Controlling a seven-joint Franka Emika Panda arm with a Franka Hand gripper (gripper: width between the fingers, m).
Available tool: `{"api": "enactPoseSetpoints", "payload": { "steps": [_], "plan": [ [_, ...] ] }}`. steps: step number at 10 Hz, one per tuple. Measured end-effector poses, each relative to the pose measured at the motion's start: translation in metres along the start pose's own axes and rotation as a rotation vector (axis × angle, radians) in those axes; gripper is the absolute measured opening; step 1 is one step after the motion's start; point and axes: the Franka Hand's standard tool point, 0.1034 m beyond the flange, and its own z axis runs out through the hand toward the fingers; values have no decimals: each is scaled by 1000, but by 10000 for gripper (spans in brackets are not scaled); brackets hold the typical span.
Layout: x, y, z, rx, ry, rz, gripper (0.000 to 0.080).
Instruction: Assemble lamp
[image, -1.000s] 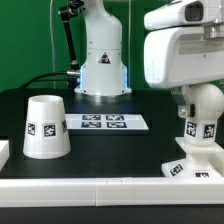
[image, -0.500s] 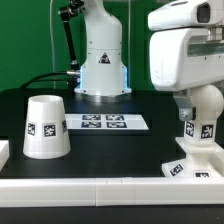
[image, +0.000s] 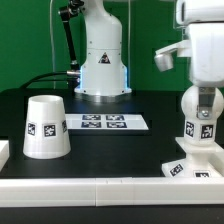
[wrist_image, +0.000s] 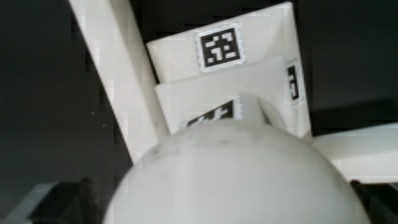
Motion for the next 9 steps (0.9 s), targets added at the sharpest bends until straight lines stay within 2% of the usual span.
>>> {"api": "enactPoseSetpoints", "payload": {
  "steps": [3, 6, 7, 8, 9],
  "plan": [
    [3, 0, 0, -13, -30, -218, 699],
    [-1, 1, 1, -9, -33, -302, 699],
    [-2, 1, 1, -8, -33, -302, 607],
    [-2, 1, 1, -8, -34, -301, 574],
    [-2, 1, 1, -9, -33, -283, 574]
  ]
}}
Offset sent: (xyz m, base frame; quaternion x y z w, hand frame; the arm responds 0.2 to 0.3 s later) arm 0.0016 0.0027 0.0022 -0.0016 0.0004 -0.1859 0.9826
